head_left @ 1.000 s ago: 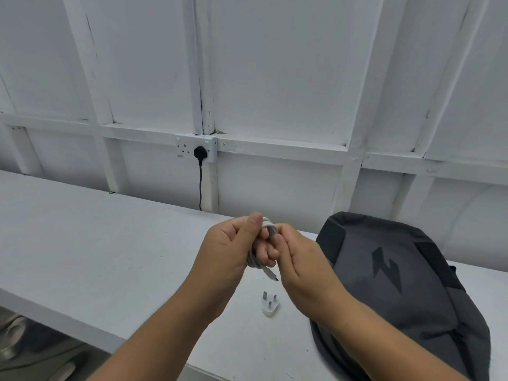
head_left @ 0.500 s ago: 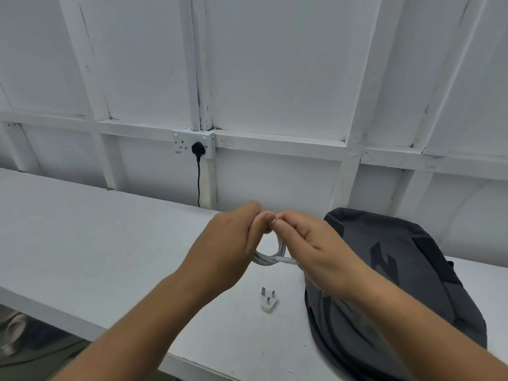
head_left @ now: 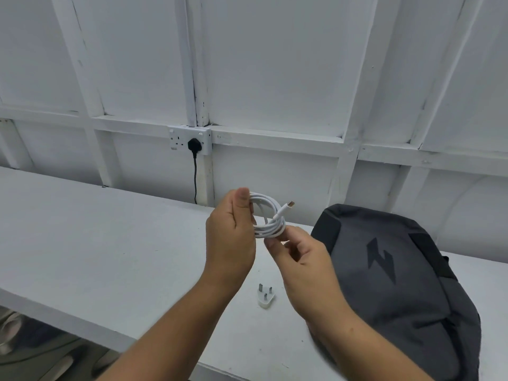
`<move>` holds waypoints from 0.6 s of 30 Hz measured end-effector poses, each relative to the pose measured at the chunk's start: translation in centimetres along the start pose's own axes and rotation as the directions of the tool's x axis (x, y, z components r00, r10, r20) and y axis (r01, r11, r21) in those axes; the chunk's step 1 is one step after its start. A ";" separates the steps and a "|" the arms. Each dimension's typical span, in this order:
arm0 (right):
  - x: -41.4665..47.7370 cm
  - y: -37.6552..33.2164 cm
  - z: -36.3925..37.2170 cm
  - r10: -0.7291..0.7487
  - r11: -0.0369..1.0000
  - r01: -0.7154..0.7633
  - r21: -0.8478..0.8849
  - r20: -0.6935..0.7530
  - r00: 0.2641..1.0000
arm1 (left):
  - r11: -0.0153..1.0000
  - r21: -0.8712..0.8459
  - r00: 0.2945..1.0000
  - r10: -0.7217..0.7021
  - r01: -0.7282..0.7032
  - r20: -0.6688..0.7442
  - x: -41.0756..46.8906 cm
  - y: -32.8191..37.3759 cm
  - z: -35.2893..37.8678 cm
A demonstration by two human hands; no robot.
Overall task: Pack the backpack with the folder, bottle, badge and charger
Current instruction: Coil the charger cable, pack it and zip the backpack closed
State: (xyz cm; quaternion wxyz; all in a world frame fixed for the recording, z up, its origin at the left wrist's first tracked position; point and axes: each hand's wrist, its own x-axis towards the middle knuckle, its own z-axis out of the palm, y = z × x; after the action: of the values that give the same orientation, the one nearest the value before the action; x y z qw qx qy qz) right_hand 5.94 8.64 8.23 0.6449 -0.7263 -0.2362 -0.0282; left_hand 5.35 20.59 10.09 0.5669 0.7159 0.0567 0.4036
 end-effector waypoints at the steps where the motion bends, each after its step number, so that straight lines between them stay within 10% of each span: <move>1: 0.2 -0.1 -0.1 0.007 1.000 -0.007 0.021 -0.024 1.000 | 1.000 0.007 1.000 0.006 -0.006 -0.009 0.0 -0.2 0.1; 18: 2.3 -0.5 -0.1 0.237 0.821 -0.086 0.564 -0.199 0.951 | 0.999 0.025 0.997 0.036 -0.038 0.073 -0.7 -0.5 -0.1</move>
State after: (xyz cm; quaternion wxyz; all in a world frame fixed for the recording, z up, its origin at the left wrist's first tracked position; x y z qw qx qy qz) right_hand 7.84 9.31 9.51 0.8512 -0.5180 -0.0847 0.0010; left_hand 4.99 20.47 9.35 0.5515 0.7385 0.0283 0.3868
